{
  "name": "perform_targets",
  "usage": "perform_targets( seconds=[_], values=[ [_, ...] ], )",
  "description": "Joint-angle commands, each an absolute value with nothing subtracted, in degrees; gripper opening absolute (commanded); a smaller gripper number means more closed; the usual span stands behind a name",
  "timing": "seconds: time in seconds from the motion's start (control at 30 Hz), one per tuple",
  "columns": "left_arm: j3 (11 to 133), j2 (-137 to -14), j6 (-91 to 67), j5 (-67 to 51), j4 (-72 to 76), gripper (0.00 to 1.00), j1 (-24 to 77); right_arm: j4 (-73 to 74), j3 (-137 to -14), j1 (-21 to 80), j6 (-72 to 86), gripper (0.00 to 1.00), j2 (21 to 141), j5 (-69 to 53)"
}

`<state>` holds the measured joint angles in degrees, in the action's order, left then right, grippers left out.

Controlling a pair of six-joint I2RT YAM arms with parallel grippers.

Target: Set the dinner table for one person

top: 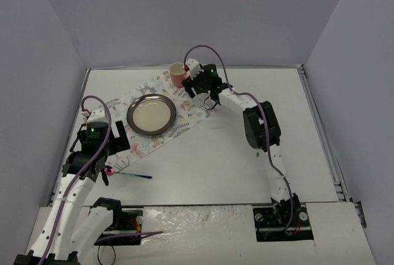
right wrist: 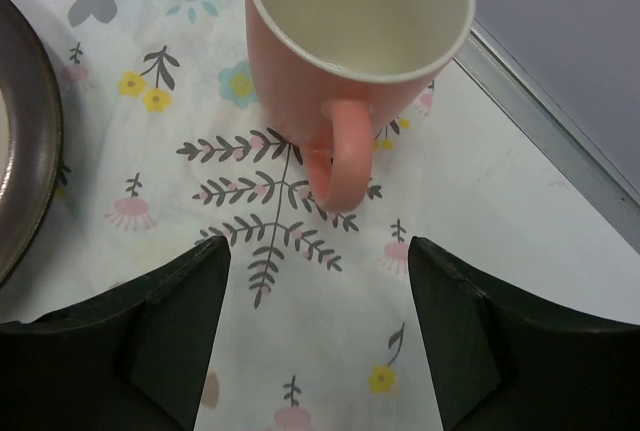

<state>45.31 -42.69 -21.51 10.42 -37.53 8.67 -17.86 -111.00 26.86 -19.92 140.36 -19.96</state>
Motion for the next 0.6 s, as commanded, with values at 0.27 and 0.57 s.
perform_targets(
  seconds=[0.27, 0.57],
  values=[
    [49.6, -45.6, -45.4, 20.5, -53.9, 0.97, 8.5, -17.9, -90.5, 24.3, -4.4, 0.97, 107.6, -4.8],
    [43.5, -46.9, -59.3, 17.3, -56.3, 0.97, 8.5, -14.1, -65.4, 22.2, 17.6, 0.98, 87.1, 1.8]
  ],
)
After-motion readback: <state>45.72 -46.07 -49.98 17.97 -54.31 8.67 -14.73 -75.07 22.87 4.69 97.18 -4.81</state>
